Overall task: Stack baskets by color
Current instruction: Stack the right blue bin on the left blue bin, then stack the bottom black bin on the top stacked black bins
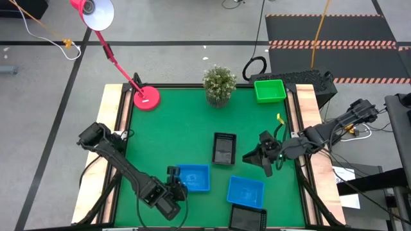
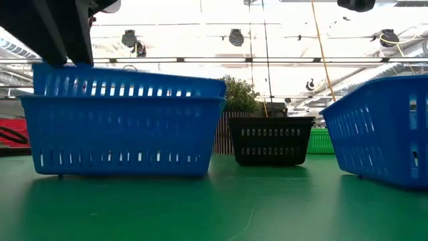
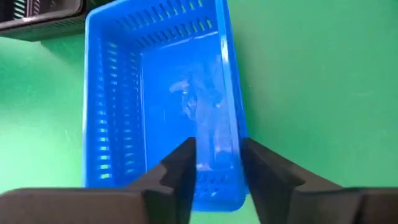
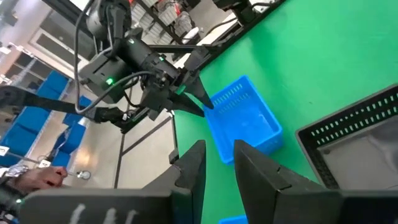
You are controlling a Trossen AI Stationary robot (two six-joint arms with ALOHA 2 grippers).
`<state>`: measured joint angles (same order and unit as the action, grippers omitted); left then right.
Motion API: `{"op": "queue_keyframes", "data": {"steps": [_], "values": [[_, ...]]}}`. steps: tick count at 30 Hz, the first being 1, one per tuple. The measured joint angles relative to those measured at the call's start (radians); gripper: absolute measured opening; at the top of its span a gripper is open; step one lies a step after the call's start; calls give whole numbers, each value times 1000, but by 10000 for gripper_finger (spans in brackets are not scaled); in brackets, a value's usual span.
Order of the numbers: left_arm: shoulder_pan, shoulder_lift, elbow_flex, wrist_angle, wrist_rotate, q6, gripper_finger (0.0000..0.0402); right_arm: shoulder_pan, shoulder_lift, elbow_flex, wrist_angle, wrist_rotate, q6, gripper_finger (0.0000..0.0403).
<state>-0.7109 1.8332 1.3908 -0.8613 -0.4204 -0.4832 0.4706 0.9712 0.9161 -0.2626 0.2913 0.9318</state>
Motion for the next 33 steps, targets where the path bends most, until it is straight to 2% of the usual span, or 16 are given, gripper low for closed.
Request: {"op": "queue_keyframes", "data": {"steps": [7, 11, 20, 25, 29, 33], "values": [[1, -4, -1, -11, 1, -52, 213, 0, 42, 0, 0, -5, 3, 77], [1, -34, -1, -34, 0, -92, 240, 0, 58, 0, -1, -8, 15, 77], [12, -181, -1, -99, -55, -189, 246, 34, 80, 0, -49, -42, 64, 77], [41, -264, 0, -122, -71, -255, 246, 55, 86, 13, -114, -115, 141, 77], [69, -301, 0, -141, -85, -280, 246, 75, 101, 116, -247, -113, 157, 77], [101, -306, 0, -141, -89, -255, 246, 88, 160, 283, -493, -125, 143, 77]]}}
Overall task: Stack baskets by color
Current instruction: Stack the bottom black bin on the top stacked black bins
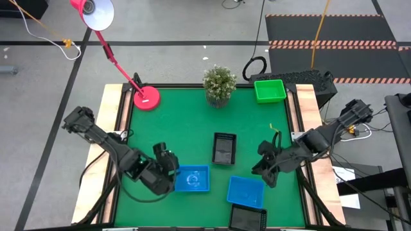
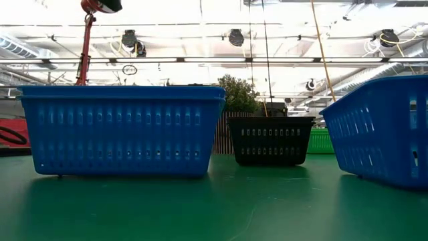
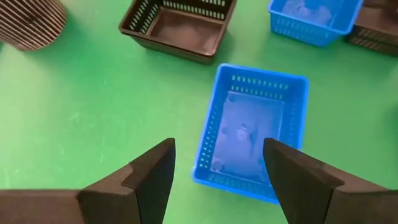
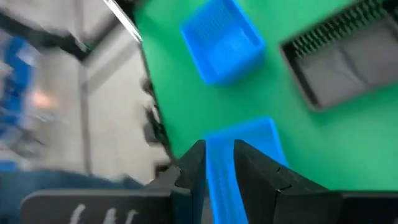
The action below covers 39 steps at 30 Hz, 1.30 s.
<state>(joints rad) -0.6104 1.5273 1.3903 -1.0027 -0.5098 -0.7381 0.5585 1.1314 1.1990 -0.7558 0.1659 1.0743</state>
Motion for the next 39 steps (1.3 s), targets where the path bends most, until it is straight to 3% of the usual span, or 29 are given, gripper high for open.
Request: {"op": "queue_keyframes", "data": {"steps": [3, 6, 12, 22, 26, 32, 36, 39], "values": [[22, 0, 0, 2, 0, 13, 246, 10, 69, 113, -182, -36, -27, 77], [49, 2, 0, 5, 0, 22, 246, 24, 128, 157, -246, -65, -72, 77], [84, 2, 0, 5, 1, 15, 246, 45, 202, 131, -243, -65, -145, 94], [91, 2, 0, 11, 12, -122, 246, 43, 209, 7, -125, -63, -264, 170], [91, 2, 0, 11, 13, -151, 246, 43, 200, -21, -93, -90, -202, 174], [91, 2, 0, 12, 13, -143, 246, 87, 198, -16, 27, -269, 78, 166], [92, 2, 0, 12, 13, -131, 246, 195, 210, -15, 101, -232, 204, 165], [92, 2, 0, 12, 13, -129, 246, 275, 231, -15, 91, -153, 213, 165]]}}
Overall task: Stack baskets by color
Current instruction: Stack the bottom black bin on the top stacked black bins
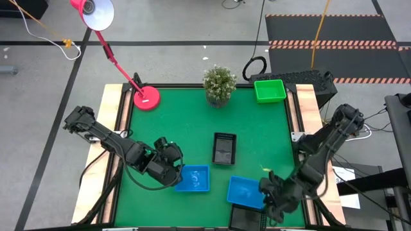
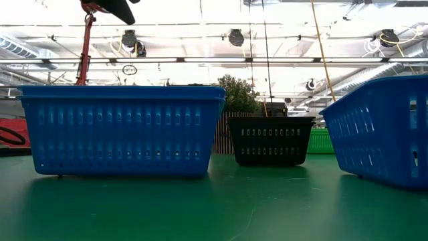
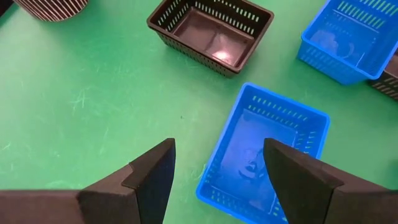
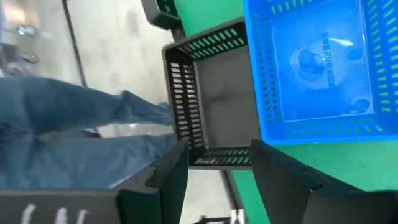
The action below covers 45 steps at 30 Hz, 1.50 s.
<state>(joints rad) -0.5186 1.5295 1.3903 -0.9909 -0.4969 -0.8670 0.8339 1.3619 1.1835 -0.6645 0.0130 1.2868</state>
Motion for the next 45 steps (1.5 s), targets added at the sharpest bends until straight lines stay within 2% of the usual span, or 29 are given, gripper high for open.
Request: {"op": "queue_keyframes", "data": {"steps": [5, 13, 27, 35, 45], "values": [[2, 0, 0, 0, 0, 41, 246, 77, 52, -3, -4, 91, -93, 165], [2, 0, 0, 0, 2, 61, 246, 78, 139, -36, 10, 89, -160, 164], [2, 1, 0, -3, 8, 56, 246, 84, 155, -153, 183, 60, -107, 164], [2, 1, 0, -4, 8, 58, 246, 84, 154, -169, 122, 62, -54, 164], [2, 1, 0, -8, 8, 60, 246, 86, 130, -162, 142, 33, -9, 164]]}}
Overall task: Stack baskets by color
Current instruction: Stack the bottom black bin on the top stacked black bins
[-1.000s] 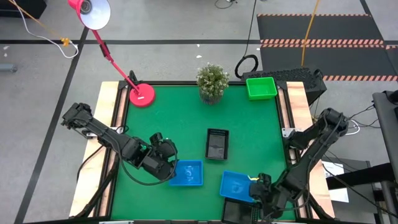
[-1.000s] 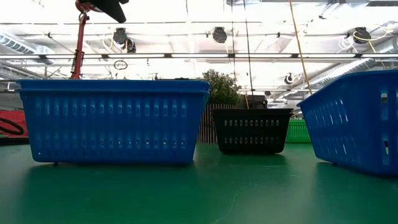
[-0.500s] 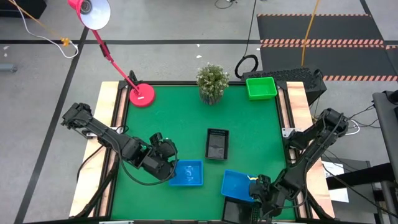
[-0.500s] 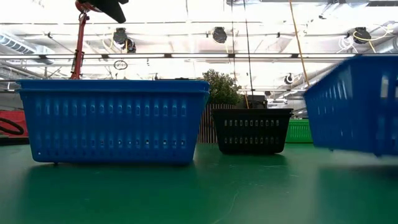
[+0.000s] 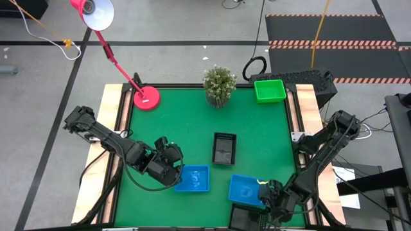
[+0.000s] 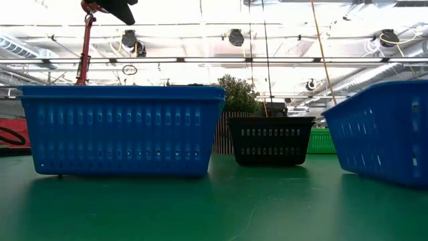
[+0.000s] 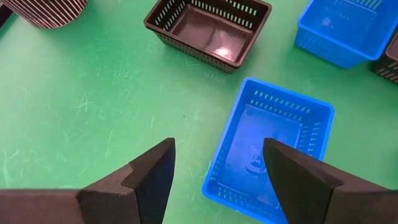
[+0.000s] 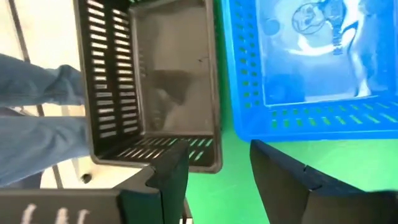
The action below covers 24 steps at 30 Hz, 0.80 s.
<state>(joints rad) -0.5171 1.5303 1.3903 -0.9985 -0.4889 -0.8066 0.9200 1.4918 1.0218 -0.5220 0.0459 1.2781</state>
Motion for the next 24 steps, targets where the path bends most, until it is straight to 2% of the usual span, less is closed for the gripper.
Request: {"op": "queue_keyframes", "data": {"steps": [6, 16, 24], "values": [[0, 0, 0, 0, 0, 0, 246, 13, 0, 1, 30, -20, 7, 161], [6, 0, 0, -1, -10, 5, 246, 18, 24, 1, 46, -17, -10, 117], [14, 0, 0, 0, -10, 20, 246, 9, 29, 1, 35, 13, -37, 105]]}}
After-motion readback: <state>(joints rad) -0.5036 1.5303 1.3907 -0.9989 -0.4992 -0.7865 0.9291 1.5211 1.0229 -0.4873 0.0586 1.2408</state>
